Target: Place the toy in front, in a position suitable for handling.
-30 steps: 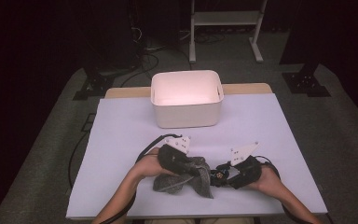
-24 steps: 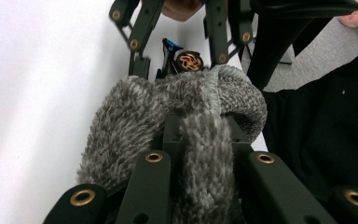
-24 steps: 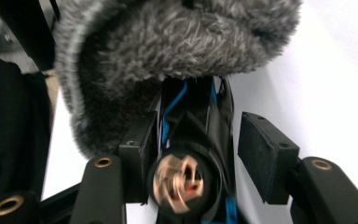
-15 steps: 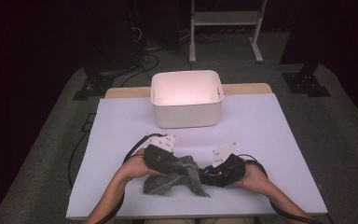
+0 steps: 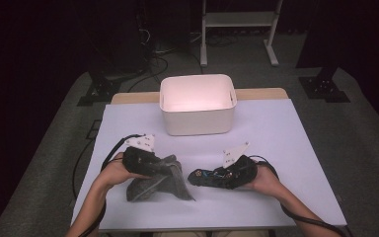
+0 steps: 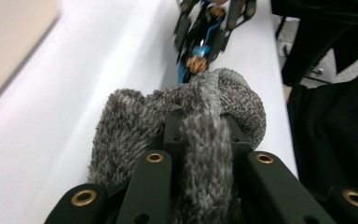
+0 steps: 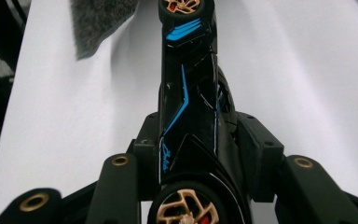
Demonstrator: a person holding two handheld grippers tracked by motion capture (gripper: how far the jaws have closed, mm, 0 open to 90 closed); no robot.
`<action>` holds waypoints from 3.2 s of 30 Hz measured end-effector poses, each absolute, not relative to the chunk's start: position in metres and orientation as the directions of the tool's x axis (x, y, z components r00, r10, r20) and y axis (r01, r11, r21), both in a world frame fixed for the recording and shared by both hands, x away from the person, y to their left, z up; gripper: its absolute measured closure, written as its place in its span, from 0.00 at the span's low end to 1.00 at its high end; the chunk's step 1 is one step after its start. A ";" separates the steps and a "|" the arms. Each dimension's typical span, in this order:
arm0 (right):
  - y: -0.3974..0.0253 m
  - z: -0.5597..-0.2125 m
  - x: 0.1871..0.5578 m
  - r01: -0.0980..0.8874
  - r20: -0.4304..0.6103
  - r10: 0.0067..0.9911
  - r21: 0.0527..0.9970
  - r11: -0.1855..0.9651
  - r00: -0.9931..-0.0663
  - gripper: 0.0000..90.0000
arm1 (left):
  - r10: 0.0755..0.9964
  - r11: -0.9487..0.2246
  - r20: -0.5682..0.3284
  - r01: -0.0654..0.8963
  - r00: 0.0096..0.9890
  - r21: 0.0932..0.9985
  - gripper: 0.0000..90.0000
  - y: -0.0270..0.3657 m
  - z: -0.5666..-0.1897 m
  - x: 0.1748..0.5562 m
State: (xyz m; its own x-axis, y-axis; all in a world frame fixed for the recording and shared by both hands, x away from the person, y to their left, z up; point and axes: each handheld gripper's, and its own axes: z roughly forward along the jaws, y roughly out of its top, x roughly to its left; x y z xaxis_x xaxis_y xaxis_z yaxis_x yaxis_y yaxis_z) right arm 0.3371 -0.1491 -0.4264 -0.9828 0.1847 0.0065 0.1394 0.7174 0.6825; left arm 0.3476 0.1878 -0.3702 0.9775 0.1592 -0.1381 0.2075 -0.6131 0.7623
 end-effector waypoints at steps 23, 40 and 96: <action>-0.159 -0.428 0.344 0.193 0.059 0.212 0.692 0.696 -0.975 0.54 | 0.460 -0.579 -0.112 0.393 0.881 0.714 0.55 0.245 -0.402 0.364; -0.157 -0.428 0.328 0.211 0.084 0.212 0.685 0.698 -0.974 0.41 | 0.426 -0.592 -0.107 0.366 0.898 0.718 0.38 0.240 -0.379 0.350; -0.163 -0.409 0.357 0.259 0.181 0.185 0.688 0.678 -0.966 0.28 | 0.535 -0.590 -0.013 0.385 0.845 0.710 0.11 0.249 -0.406 0.326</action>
State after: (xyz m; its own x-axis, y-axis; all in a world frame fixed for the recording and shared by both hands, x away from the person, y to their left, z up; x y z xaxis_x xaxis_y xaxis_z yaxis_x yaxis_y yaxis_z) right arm 0.3568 -0.1634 -0.4086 -0.9659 0.1853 0.1810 0.2590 0.6775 0.6884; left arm 0.3263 0.2491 -0.4061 0.8445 0.5353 -0.0131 0.3851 -0.5902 0.7095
